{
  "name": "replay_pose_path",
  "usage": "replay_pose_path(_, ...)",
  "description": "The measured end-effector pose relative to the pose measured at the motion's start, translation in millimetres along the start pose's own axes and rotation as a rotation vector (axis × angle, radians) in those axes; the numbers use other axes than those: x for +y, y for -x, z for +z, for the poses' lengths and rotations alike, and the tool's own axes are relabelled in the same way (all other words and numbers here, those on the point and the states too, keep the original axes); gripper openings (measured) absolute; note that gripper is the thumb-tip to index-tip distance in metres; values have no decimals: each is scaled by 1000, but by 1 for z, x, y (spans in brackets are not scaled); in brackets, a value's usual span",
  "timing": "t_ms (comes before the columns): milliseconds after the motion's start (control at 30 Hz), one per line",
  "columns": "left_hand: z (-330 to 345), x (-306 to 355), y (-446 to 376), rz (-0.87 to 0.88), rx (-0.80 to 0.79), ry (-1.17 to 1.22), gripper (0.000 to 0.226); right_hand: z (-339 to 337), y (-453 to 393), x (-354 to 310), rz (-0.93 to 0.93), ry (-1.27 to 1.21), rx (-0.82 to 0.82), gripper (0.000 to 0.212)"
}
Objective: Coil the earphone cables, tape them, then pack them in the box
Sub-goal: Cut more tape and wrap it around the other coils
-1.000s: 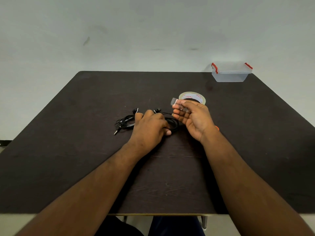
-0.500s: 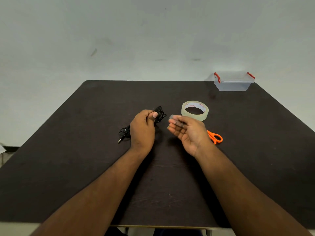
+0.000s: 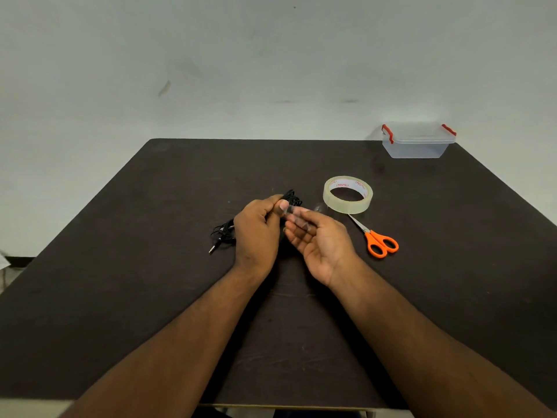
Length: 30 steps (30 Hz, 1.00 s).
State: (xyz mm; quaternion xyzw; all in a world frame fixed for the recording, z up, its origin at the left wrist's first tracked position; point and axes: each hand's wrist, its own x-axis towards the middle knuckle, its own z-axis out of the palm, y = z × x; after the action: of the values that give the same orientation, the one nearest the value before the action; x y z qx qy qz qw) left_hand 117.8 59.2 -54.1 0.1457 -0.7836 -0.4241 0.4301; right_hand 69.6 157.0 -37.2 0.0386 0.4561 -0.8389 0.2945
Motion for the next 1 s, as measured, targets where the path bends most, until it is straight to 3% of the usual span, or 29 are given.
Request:
replay_pose_path(267, -2, 2, -1, 132, 20, -100, 21, 1, 2, 2, -47, -17, -29, 16)
replay_pose_path(400, -1, 2, 1, 110, -12, -87, 23, 1, 3, 3, -46, -35, -67, 14)
replay_pose_path(500, 0, 2, -1, -19, -50, 11, 24, 3, 3, 3, -22, -66, -73, 13)
replay_pose_path(667, -3, 0, -12, -418, -187, 366, 53, 1, 3, 1, 0, -79, -88, 15)
replay_pose_path(867, -13, -6, -20, -589, -346, 550, 19, -2, 2, 0, 2, -70, -127, 15)
replay_pose_path(1000, -11, -5, -18, -544, -259, 573, 14, -1, 2, 2, 5, -58, -139, 13)
